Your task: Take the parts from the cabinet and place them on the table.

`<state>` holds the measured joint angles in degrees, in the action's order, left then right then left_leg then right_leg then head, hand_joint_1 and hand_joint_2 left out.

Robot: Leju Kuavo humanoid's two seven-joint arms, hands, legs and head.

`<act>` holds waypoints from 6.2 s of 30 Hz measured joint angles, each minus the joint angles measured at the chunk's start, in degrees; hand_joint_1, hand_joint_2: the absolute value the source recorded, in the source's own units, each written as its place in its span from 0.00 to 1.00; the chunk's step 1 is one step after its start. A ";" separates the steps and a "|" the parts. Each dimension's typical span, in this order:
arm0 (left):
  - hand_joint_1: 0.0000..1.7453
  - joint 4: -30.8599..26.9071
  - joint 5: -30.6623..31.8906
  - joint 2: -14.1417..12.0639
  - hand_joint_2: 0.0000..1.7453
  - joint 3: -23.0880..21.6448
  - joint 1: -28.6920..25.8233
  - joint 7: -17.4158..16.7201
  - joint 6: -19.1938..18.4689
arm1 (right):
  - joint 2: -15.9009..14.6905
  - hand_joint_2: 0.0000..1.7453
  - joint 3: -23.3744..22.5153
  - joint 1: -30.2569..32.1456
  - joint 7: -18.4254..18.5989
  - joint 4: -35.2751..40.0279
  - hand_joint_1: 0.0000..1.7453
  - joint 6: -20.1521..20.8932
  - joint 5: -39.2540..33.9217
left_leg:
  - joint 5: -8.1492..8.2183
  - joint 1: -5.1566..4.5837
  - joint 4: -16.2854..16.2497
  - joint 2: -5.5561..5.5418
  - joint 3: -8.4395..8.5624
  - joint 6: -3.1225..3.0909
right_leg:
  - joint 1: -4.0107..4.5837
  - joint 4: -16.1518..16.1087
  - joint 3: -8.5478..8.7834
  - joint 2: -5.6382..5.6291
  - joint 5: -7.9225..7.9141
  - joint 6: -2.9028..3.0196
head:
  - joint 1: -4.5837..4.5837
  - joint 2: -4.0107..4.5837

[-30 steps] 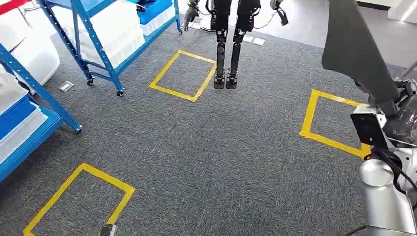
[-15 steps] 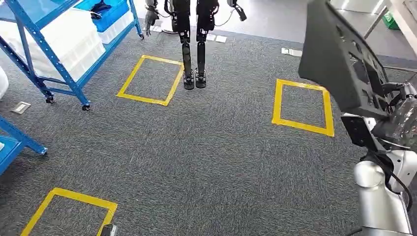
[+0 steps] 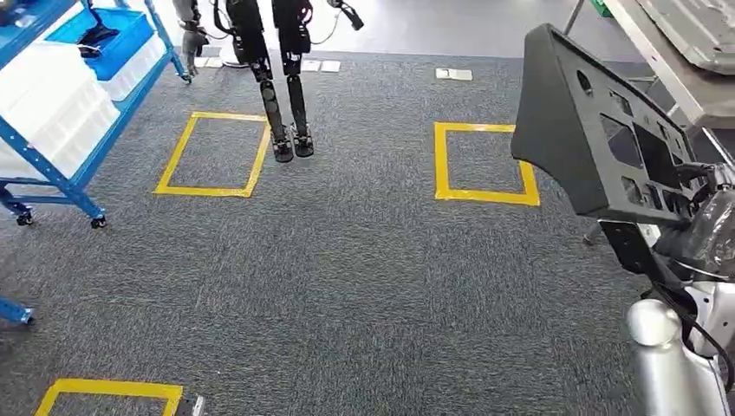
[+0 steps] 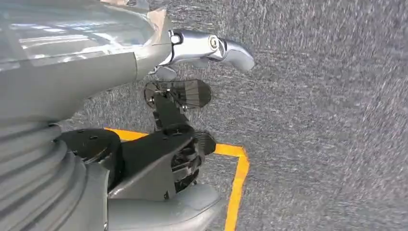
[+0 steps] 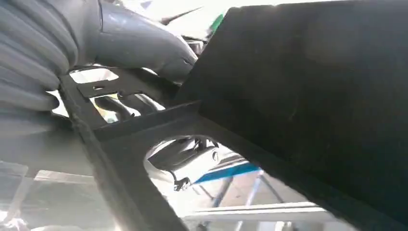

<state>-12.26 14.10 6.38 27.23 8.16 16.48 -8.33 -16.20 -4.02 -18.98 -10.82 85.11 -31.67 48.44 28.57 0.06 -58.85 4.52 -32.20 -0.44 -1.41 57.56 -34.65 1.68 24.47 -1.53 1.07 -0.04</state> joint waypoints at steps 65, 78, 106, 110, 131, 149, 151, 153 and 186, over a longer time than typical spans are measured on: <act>0.00 0.09 -2.91 1.95 1.00 1.38 -0.12 -0.70 -4.31 | 1.81 1.00 5.46 -2.73 6.53 7.10 1.00 -3.50 23.80 | 8.07 0.89 -15.78 -4.50 -7.39 0.46 | 0.34 0.59 -0.63 -3.59 -0.26 1.27 | -0.26 0.00; 0.00 0.11 -3.17 1.31 1.00 1.99 -0.56 -0.59 -6.14 | 4.61 1.00 7.67 -2.86 9.24 7.12 1.00 -3.52 27.89 | -2.70 0.09 2.17 -4.93 -0.32 -2.85 | 1.24 6.33 -4.73 -3.32 2.03 0.71 | 0.16 0.00; 0.00 0.15 -3.43 0.81 1.00 2.99 -1.89 -2.14 -6.01 | 9.73 1.00 7.63 -0.90 10.67 10.11 1.00 -1.94 29.96 | -1.15 0.13 0.86 -7.27 0.17 -1.84 | 0.42 0.03 -1.55 -10.56 -1.74 -0.89 | -0.33 0.00; 0.00 0.15 -3.43 0.68 1.00 3.15 -1.89 -1.86 -6.10 | 9.81 1.00 7.58 -1.00 10.25 10.40 1.00 -1.92 30.25 | -1.92 0.02 1.65 -5.12 0.15 -2.75 | 0.40 11.30 -6.57 -2.54 4.32 -0.05 | -0.07 0.00; 0.00 0.15 -1.88 0.33 1.00 2.97 -1.67 -1.60 -7.28 | 4.88 1.00 5.60 -0.69 8.66 9.77 1.00 -2.91 24.24 | -2.19 0.17 1.43 -3.05 -0.52 -1.37 | 0.83 0.24 1.08 -1.63 0.94 -0.14 | -0.11 0.00; 0.00 0.15 -1.55 0.33 1.00 2.91 -1.62 -1.84 -7.61 | 4.04 1.00 5.57 -0.71 8.24 9.29 1.00 -3.10 22.60 | -2.22 -0.49 1.40 -3.08 -0.61 -1.13 | 0.67 0.23 0.88 -1.60 0.81 0.02 | -0.09 0.00; 0.00 0.15 -1.57 0.28 1.00 2.91 -1.62 -1.84 -7.78 | 3.63 1.00 5.57 -0.75 7.82 9.00 1.00 -3.30 21.61 | -2.22 -0.52 1.40 -3.08 -0.62 -1.14 | 0.66 0.23 0.88 -1.60 0.81 0.02 | -0.09 0.00; 0.00 0.15 -1.62 0.26 1.00 2.91 -1.61 -1.81 -7.96 | 3.32 1.00 5.64 -0.77 7.80 8.68 1.00 -3.39 21.00 | -2.20 -0.54 1.40 -3.09 -0.64 -1.16 | 0.64 0.23 0.88 -1.60 0.81 0.02 | -0.09 0.00; 0.00 0.17 -0.63 0.15 1.00 2.71 -1.15 -1.40 -10.49 | 1.49 1.00 6.14 -2.00 7.61 5.18 1.00 -3.82 20.13 | 4.07 1.16 -12.53 -4.06 -7.71 0.22 | -0.27 0.98 1.98 -2.20 2.65 0.93 | -0.33 0.00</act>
<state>-12.09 13.46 6.54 29.94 7.01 15.08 -18.82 -14.71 2.12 -20.98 -3.21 90.29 -35.50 68.57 32.65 1.21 -71.38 0.47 -39.92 -0.23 -1.69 58.54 -32.66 -0.51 27.12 -0.59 0.74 -0.04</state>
